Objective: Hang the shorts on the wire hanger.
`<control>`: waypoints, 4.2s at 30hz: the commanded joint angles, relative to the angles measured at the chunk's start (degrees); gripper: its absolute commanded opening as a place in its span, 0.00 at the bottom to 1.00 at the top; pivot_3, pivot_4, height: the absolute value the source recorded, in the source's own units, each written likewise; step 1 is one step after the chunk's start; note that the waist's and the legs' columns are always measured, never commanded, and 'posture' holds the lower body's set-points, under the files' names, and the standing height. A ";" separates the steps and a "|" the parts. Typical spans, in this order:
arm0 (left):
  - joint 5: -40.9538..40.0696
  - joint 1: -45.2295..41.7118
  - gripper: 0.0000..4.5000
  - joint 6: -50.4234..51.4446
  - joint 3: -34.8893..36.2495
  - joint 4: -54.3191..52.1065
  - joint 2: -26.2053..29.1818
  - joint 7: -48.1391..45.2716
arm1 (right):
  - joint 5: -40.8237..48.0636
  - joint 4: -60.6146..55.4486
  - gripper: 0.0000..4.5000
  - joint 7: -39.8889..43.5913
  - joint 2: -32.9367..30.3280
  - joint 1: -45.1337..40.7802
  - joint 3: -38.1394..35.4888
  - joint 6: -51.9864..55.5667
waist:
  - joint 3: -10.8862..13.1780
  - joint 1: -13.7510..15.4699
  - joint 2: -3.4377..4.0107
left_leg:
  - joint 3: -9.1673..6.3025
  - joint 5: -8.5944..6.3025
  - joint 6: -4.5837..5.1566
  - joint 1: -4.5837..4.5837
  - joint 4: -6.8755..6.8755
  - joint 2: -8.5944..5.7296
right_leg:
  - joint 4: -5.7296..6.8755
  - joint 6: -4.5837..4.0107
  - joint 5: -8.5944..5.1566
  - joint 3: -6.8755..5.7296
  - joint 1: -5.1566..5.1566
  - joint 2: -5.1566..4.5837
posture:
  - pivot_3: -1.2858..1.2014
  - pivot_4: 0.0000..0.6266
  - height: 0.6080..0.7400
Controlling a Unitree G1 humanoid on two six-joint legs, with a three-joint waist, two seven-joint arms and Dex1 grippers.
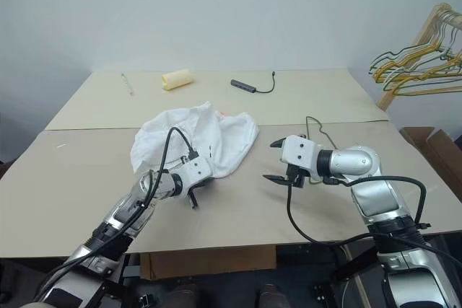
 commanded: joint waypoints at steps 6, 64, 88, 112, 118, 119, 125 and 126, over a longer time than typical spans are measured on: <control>-17.35 16.67 0.01 3.85 17.28 -32.38 11.13 -10.46 | -4.48 3.32 1.00 -1.78 1.40 -2.78 2.89 -4.47 | 0.01 -0.46 0.00 | 0.02 -0.01 -0.01 -0.10 -0.02 0.04 | -0.03 -0.17 0.07 -0.01 -0.10 -0.05 | 0.57 0.00 1.00; -4.28 -3.68 0.00 -8.93 11.03 7.54 17.42 -0.14 | -34.75 56.01 0.01 -38.57 8.53 -29.26 15.86 -27.61 | 0.00 2.35 -0.01 | 0.16 0.12 -0.36 -0.16 -0.27 0.07 | 0.00 -0.38 0.10 -0.08 -0.27 -0.01 | 0.56 0.00 1.00; -19.22 27.40 0.00 -9.59 29.33 -18.26 45.01 -26.20 | -8.82 -16.28 0.01 5.70 -6.51 -0.24 10.14 4.13 | 0.07 -1.31 -0.06 | 0.23 -0.08 -0.38 0.22 -0.23 0.07 | 0.10 -0.27 -0.48 -0.24 -0.09 -0.34 | 0.56 0.00 1.00; -8.30 -13.59 0.00 -16.36 33.51 -14.27 16.82 22.87 | -26.96 24.95 0.01 -52.51 10.56 -29.84 6.47 -17.77 | -0.53 -0.05 -0.26 | 0.25 0.15 -1.06 -1.74 -0.30 -0.09 | -0.22 -0.13 0.43 -0.13 -1.82 -0.17 | 0.56 0.00 1.00; -9.63 6.41 0.00 -10.54 36.38 -17.33 24.22 12.02 | -29.68 19.41 0.01 -39.87 7.25 -19.43 13.26 -20.34 | -0.42 -1.35 -0.23 | 0.26 0.14 -0.30 -1.61 0.06 -0.05 | 0.11 -0.21 0.58 -0.15 -1.83 -0.17 | 0.56 0.00 1.00; -9.94 10.08 0.00 -8.97 36.47 -18.14 25.52 9.60 | -30.14 18.77 0.01 -37.24 6.43 -17.93 14.52 -20.78 | -0.43 -1.56 -0.23 | 0.26 0.23 -0.29 -1.49 0.04 -0.05 | 0.12 -0.25 0.60 -0.15 -1.75 -0.17 | 0.56 0.00 1.00; -8.08 35.01 0.00 -11.03 36.38 -23.86 32.20 -2.62 | -25.75 10.13 0.01 -19.59 0.26 -10.43 18.15 -23.49 | -0.36 -2.25 -0.19 | 0.36 0.17 -0.38 0.41 -0.28 0.13 | 0.03 -0.45 -0.14 -0.28 -0.09 -0.25 | 0.56 0.00 1.00; -9.13 38.20 0.00 -9.62 37.28 -25.86 32.57 -4.76 | -23.29 7.38 0.01 -15.20 -1.09 -9.01 17.90 -22.17 | -0.36 -2.17 -0.19 | 0.36 0.17 -0.39 0.36 -0.28 0.14 | 0.04 -0.45 -0.13 -0.28 -0.13 -0.26 | 0.56 0.00 1.00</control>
